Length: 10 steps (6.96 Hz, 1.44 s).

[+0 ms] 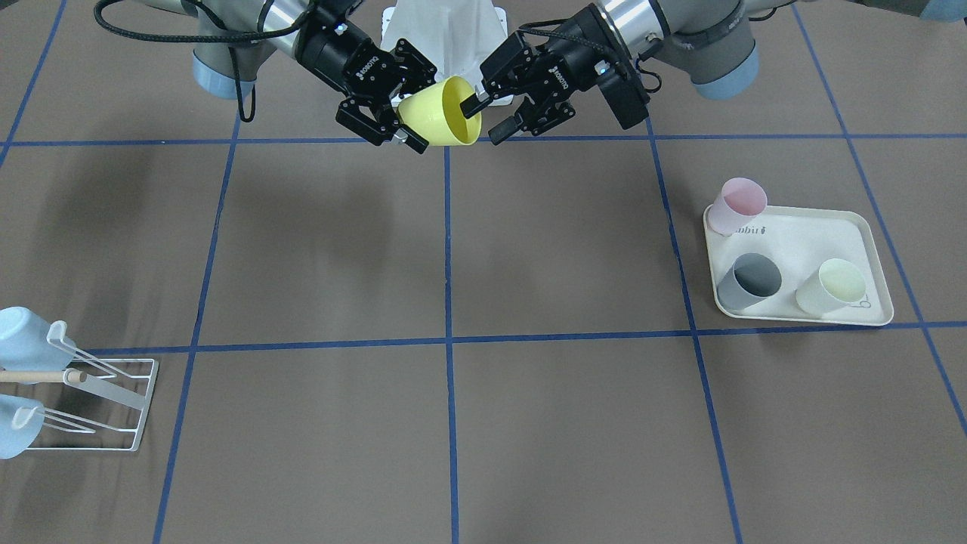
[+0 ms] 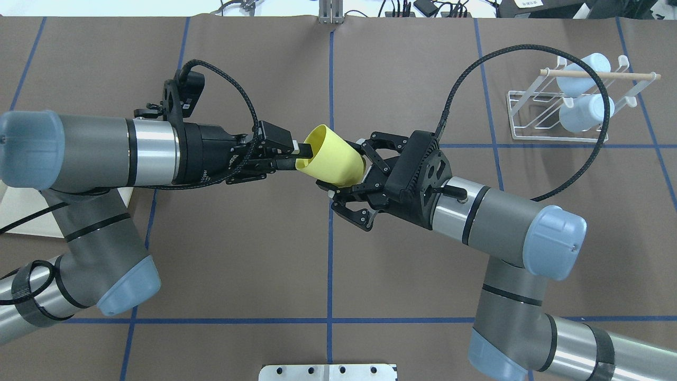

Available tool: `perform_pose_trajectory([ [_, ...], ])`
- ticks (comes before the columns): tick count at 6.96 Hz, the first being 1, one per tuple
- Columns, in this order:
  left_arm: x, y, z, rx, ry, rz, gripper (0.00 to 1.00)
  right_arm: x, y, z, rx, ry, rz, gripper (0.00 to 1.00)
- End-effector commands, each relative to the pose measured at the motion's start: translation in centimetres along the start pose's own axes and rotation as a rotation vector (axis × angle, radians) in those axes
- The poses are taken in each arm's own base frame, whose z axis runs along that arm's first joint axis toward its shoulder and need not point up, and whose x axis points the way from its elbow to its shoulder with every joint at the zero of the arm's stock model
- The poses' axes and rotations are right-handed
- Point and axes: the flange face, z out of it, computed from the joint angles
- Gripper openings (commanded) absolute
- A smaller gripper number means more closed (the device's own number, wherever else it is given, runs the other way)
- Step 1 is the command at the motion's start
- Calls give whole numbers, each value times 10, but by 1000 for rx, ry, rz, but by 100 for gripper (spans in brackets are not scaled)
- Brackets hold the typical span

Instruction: Transfer IKEA cup to right arm and place on rack

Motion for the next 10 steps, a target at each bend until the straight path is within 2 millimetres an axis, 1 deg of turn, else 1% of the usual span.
perform_pose_trajectory([
  [1, -16, -18, -16, 33, -32, 30, 99, 17, -3, 2, -54, 43, -16, 31],
  [2, -39, -22, -25, 47, -75, 96, 99, 26, -16, 3, -186, 100, -37, 25],
  [3, -56, -31, -36, 66, -112, 149, 99, 35, -34, 1, -303, 157, -56, 17],
  [4, -72, -41, -44, 82, -166, 220, 99, 55, -42, 7, -410, 225, -73, 7],
  [5, -76, -46, -43, 88, -215, 257, 99, 77, -46, 12, -509, 267, -171, 0],
  [6, -78, -48, -43, 90, -227, 257, 99, 112, -47, 6, -627, 307, -322, 0],
  [7, -77, -48, -43, 91, -226, 256, 99, 147, -47, -5, -740, 345, -431, 0],
  [8, -77, -47, -43, 89, -226, 256, 99, 171, -39, -16, -856, 367, -475, 0],
  [9, -78, -47, -43, 89, -226, 256, 99, 195, -37, -27, -925, 390, -503, 0],
  [10, -78, -47, -43, 89, -226, 256, 99, 229, -40, -50, -1049, 363, -649, 0],
])
